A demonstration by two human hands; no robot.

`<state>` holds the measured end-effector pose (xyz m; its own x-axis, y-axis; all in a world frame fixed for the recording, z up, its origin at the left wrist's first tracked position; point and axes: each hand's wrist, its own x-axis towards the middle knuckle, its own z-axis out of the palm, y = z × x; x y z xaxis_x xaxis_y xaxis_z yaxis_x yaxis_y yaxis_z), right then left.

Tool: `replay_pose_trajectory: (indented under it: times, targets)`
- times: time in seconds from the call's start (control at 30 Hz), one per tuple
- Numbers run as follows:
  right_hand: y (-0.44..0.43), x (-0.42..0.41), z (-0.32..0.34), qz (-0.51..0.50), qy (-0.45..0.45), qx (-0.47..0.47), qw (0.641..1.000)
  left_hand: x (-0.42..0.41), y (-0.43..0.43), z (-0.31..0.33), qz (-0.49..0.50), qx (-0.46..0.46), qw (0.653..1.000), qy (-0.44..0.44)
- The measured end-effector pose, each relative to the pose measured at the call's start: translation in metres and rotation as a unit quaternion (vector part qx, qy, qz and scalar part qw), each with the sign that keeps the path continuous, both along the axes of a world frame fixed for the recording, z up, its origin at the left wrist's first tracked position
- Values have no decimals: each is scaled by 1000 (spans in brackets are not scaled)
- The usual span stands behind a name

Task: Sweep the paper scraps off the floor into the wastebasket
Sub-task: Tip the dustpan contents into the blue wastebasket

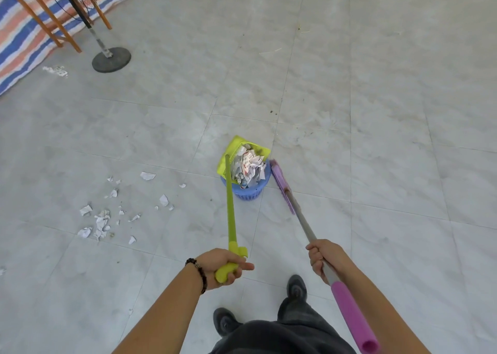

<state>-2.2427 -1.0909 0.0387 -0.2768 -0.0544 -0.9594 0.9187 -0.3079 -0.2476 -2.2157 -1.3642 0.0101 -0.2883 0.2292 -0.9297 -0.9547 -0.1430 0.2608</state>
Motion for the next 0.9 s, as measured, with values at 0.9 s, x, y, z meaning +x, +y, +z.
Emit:
replay_pose_trajectory:
  times: [0.9]
  targets:
    - [5,26,-55,-79,-40,-86,992,23,12,9,-102,-221,966,91]
